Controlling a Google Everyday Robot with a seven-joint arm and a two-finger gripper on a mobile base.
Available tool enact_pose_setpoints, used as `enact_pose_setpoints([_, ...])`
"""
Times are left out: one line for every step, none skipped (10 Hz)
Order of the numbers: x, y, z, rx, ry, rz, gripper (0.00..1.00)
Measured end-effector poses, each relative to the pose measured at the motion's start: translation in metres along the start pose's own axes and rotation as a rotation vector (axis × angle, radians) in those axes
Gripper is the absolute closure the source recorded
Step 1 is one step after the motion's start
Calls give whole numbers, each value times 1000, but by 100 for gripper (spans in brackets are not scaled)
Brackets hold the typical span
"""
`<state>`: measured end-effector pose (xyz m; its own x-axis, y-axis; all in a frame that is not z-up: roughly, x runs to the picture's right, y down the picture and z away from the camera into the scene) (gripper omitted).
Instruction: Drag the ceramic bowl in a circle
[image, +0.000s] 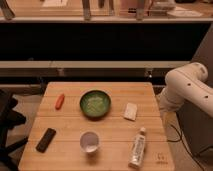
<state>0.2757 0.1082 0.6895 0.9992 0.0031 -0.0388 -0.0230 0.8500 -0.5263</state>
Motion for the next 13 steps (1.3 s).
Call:
enact_pose_setpoints([-18,-9,3,16,-1,-37,20])
enact_pose_setpoints([-26,-12,4,25,1,-51,20])
enact_pose_setpoints([-28,-14,4,30,1,-57,20])
enact_pose_setpoints([-29,-16,5,36,1,-66,20])
enact_pose_setpoints([-30,-17,6,41,3,-76,20])
enact_pose_setpoints([-32,-20,6,54,11,-99,20])
enact_pose_setpoints([-42,-26,7,67,14,-130,20])
enact_pose_setpoints([-58,-34,7,82,18,-167,20])
enact_pose_setpoints([-66,-37,8,90,20,-186,20])
enact_pose_setpoints([-69,-40,9,97,24,-197,20])
enact_pose_setpoints([-73,-43,11,108,26,-213,20])
enact_pose_setpoints([-77,-45,11,118,28,-234,20])
enact_pose_setpoints([-79,-47,13,125,31,-245,20])
